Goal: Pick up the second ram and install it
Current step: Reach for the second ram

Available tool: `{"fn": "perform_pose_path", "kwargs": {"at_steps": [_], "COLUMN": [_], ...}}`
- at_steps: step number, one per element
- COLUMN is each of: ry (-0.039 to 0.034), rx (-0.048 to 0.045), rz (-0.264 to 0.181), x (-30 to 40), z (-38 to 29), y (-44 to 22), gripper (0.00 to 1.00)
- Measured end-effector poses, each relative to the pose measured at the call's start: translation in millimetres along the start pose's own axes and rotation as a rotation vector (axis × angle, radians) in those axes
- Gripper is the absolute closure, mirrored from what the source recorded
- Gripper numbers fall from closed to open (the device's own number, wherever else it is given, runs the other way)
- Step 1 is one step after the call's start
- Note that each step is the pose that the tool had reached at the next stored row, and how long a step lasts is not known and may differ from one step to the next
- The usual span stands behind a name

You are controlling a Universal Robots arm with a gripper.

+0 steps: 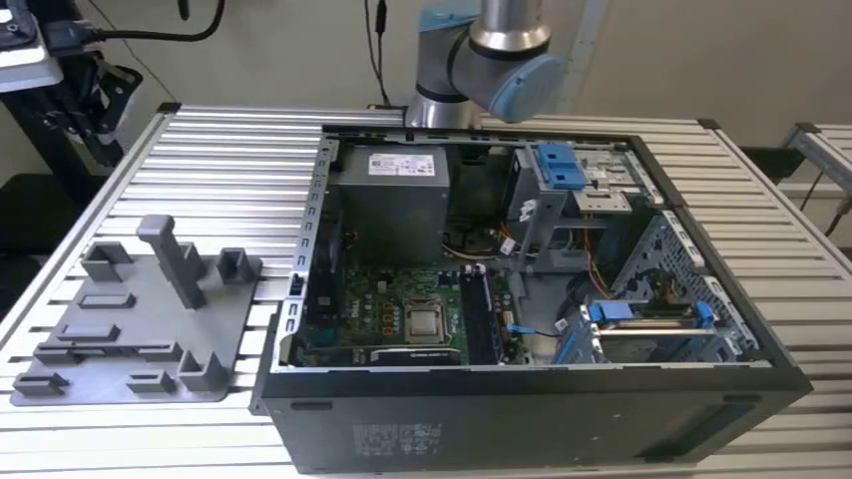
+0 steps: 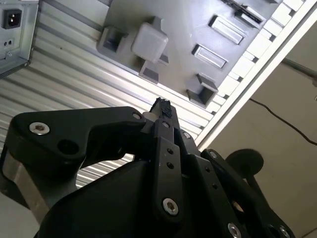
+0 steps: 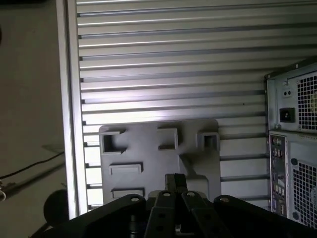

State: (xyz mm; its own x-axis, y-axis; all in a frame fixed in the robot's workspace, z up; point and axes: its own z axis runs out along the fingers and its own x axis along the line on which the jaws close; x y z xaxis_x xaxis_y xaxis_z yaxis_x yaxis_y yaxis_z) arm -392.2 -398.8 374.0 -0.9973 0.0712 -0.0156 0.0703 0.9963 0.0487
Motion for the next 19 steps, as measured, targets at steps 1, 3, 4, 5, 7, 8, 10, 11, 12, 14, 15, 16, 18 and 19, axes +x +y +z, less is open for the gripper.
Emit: {"fn": "perform_pose_path", "kwargs": {"at_steps": [1,3,4,5,7,8,10,11,12,14,15,16,18,19], "ry": [0.0,0.0001,0.0002,0.0002,0.0003,0.0002,0.0006,0.0006,0.0006,0.0006,0.0007,0.0006,0.0006,0.0006], "rx": [0.0,0.0,0.0,0.0001,0.0,0.0,0.0001,0.0,0.0001,0.0001,0.0,0.0,0.0001,0.0], "rz": [0.0,0.0,0.0,0.0,0.0,0.0,0.0,0.0,0.0,0.0,0.0,0.0,0.0,0.0], "x": [2.0,6.6,8.9,11.0,14.7,16.2,18.2,18.3,18.3,18.4,18.5,18.5,18.3,18.1], "z": [0.2,0.7,0.9,1.0,1.4,1.6,1.5,1.6,1.6,1.5,1.5,1.5,1.4,1.4], "y": [-0.2,-0.5,-0.7,-0.9,-1.1,-1.2,-1.4,-1.4,-1.4,-1.4,-1.5,-2.2,-4.4,-6.3], "gripper": [0.89,0.89,0.89,0.89,0.89,0.89,0.89,0.89,0.89,0.89,0.89,0.89,0.89,0.89]}}
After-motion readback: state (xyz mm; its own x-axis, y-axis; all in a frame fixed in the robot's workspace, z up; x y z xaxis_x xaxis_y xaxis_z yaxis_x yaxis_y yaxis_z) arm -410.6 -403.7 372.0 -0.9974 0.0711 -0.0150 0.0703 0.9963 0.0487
